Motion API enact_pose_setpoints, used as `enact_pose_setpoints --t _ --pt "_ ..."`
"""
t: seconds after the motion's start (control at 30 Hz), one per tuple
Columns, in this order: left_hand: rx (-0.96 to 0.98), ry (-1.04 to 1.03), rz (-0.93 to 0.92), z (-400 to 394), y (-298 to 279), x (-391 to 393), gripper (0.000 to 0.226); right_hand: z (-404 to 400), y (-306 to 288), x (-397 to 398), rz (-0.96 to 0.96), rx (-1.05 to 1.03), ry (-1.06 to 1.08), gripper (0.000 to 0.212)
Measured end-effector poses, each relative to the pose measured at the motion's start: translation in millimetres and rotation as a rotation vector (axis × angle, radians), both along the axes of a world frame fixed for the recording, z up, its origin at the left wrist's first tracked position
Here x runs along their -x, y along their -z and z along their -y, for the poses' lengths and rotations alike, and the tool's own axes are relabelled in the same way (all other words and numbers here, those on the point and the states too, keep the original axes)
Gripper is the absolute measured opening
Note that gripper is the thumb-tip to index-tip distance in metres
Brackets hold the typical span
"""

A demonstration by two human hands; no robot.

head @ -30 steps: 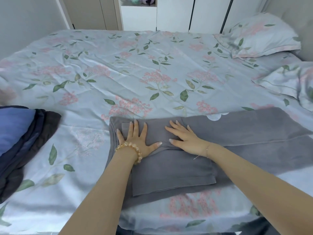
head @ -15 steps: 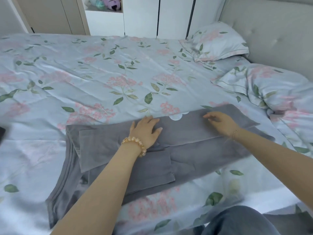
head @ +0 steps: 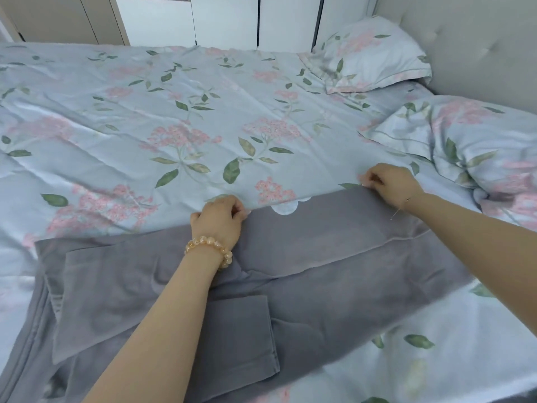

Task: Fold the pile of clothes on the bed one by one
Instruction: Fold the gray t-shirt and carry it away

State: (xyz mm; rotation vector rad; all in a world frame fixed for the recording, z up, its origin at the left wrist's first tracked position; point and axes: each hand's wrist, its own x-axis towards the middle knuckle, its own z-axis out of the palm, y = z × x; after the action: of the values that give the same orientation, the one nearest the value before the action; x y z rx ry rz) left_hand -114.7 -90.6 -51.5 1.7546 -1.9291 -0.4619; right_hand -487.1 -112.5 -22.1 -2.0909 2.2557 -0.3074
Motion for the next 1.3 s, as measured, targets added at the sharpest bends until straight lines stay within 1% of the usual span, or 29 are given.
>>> enact_pose_setpoints --t 0.07,0.13,0.2,0.27,0.33,0.37,0.43,0.47,0.53,0.6,0.67,0.7,0.73,0.8,0.87,0.9,1.0,1.07,1.17,1.23,1.3 --pt "0.010 -0.067 0.008 2.0 0.4 2.8 0.012 3.4 2.1 3.3 -0.007 0.040 0.027 0.021" --pt "0.011 -0.080 0.049 1.3 -1.2 5.6 0.013 4.0 10.5 3.4 -0.015 0.002 0.063 0.024" --pt "0.033 -0.057 0.158 -2.0 -3.6 10.9 0.015 0.9 17.3 3.4 -0.016 -0.007 0.115 0.032" --pt "0.123 -0.031 0.315 -11.2 -8.3 23.3 0.027 -7.1 15.3 8.4 -0.006 0.032 0.216 0.047" --pt "0.210 0.105 0.342 -28.0 -16.8 46.6 0.043 -16.6 9.3 22.5 0.020 0.017 0.346 0.065" --pt "0.187 0.220 0.334 -39.0 -18.8 60.8 0.050 -21.9 6.3 32.1 0.038 -0.028 0.408 0.072" --pt "0.040 0.428 0.376 -61.7 -13.9 87.5 0.059 -33.0 0.6 50.0 0.099 -0.161 0.492 0.078" --pt "-0.018 0.491 0.433 -71.0 -7.6 96.4 0.062 -38.5 -3.0 55.7 0.144 -0.233 0.500 0.078" --pt "-0.037 0.531 0.524 -79.5 8.6 102.3 0.066 -48.6 -11.0 61.1 0.228 -0.345 0.478 0.070" --pt "-0.052 0.531 0.547 -77.6 14.3 102.2 0.064 -57.7 -20.4 62.3 0.319 -0.395 0.467 0.058" --pt "-0.115 0.535 0.545 -74.2 8.9 101.8 0.058 -66.1 -28.8 60.0 0.427 -0.433 0.452 0.052" --pt "-0.149 0.546 0.546 -72.8 4.2 102.0 0.058 -69.6 -32.4 58.2 0.509 -0.449 0.445 0.051" --pt "-0.183 0.566 0.544 -71.9 -1.3 101.7 0.058 -73.5 -36.4 55.2 0.603 -0.453 0.446 0.056" --pt "-0.251 0.612 0.491 -71.3 -14.9 96.0 0.060 -81.7 -47.0 47.1 0.738 -0.429 0.438 0.069" --pt "-0.276 0.596 0.365 -74.4 -32.0 80.5 0.060 -88.4 -66.4 32.8 0.788 -0.392 0.397 0.060" --pt "-0.245 0.562 0.298 -78.1 -41.1 68.8 0.060 -91.4 -78.6 23.8 0.823 -0.377 0.370 0.054" --pt "-0.050 0.420 0.152 -100.6 -65.5 20.5 0.052 -104.4 -122.9 -16.1 0.984 -0.379 0.262 0.033" --pt "0.009 0.306 0.075 -116.5 -72.6 -21.8 0.045 -113.7 -151.9 -51.2 1.042 -0.424 0.125 0.029" --pt "0.002 0.104 -0.047 -139.6 -67.6 -90.2 0.038 -123.2 -182.7 -114.8 1.038 -0.472 -0.036 0.036" --pt "0.001 -0.048 -0.155 -156.6 -60.4 -132.6 0.033 -123.6 -190.9 -164.3 1.012 -0.492 -0.077 0.031" --pt "-0.034 -0.200 -0.228 -173.2 -56.1 -170.6 0.030 -122.5 -190.7 -218.9 0.978 -0.530 -0.104 0.019"
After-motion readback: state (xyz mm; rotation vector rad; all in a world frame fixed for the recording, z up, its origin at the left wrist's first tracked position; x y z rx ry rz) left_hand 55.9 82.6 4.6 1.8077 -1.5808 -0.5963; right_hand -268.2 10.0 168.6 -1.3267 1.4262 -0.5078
